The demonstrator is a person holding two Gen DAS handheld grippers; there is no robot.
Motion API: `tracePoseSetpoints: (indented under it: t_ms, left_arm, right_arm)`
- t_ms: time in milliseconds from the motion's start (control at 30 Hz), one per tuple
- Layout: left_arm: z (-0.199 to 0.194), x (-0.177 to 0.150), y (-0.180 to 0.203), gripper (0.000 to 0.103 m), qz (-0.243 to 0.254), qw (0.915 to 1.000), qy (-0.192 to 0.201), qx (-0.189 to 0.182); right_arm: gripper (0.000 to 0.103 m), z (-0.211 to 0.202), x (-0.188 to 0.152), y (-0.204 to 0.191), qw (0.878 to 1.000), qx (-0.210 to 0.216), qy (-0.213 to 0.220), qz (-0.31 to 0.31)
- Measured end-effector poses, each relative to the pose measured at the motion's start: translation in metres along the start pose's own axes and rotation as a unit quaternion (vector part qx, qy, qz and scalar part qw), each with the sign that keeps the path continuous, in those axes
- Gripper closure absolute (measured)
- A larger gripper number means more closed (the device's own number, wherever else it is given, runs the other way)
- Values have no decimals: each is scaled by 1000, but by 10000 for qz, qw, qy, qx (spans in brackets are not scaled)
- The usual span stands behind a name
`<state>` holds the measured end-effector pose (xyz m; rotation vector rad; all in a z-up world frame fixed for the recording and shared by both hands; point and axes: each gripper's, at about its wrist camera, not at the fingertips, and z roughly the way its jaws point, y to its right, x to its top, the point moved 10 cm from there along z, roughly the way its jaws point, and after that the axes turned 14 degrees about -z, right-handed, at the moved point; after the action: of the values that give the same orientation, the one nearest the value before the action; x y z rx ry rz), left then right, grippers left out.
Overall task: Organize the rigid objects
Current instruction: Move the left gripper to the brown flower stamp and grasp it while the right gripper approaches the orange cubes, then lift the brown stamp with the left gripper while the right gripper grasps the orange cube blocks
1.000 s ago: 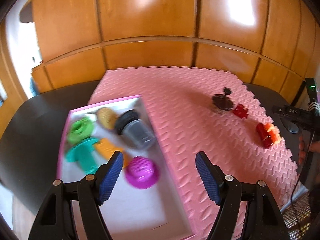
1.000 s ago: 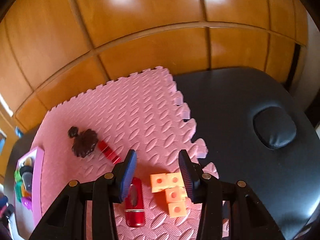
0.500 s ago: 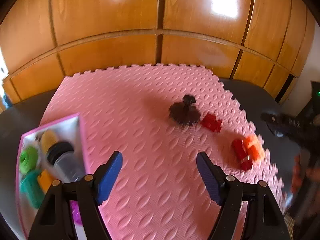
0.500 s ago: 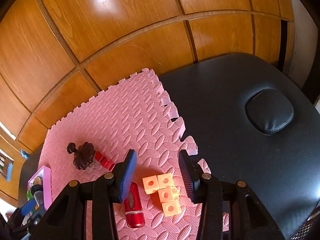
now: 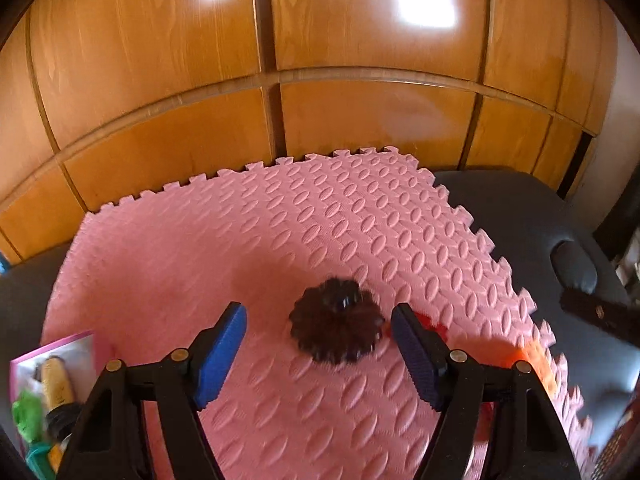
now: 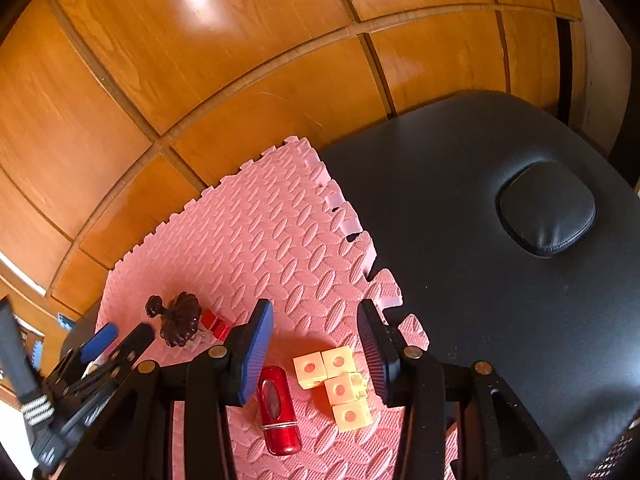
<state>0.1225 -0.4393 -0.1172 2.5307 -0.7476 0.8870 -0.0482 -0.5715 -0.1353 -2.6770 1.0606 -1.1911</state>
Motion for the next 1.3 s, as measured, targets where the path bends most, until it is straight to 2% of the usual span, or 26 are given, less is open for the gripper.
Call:
tracePoseSetpoints:
  t_ms: [33, 100, 133, 167, 200, 233, 400, 633, 967, 1300]
  left_arm:
    - [6, 2, 1, 29, -46, 10000, -22, -10]
    - [18, 4, 2, 36, -112, 9999, -109, -35]
    - [26, 4, 4, 50, -183, 9995, -223, -123]
    - [30, 2, 5, 69, -232, 9991, -302, -185]
    - [36, 1, 5, 75, -302, 9985, -383, -253]
    - [34, 3, 4, 78, -320, 9987, -292, -266]
    - [24, -4, -2, 79, -384, 9983, -355, -273]
    - [-5, -26, -18, 79, -385, 9982, -351, -283]
    - [-47, -60, -25, 79, -374, 9974, -450, -425]
    - [-86, -99, -26, 79, -374, 9953, -597, -659]
  right_arm:
    - [59, 0, 0, 0, 10000, 3, -7, 13]
    - [59, 1, 0, 0, 10000, 9, -18, 32]
    - [59, 1, 0, 1, 10000, 0, -18, 25]
    - [59, 1, 0, 1, 10000, -25, -23, 18]
    - [59, 1, 0, 2, 10000, -36, -27, 21]
    - [59, 2, -1, 3, 10000, -37, -41, 36]
    - [59, 4, -3, 9, 9998, -111, -133, 83]
    - [59, 10, -12, 9, 9990, 69, -397, 175]
    - [59, 28, -36, -13, 9935, 147, -1043, -443]
    - [60, 23, -42, -10, 9910, -37, -1134, -713]
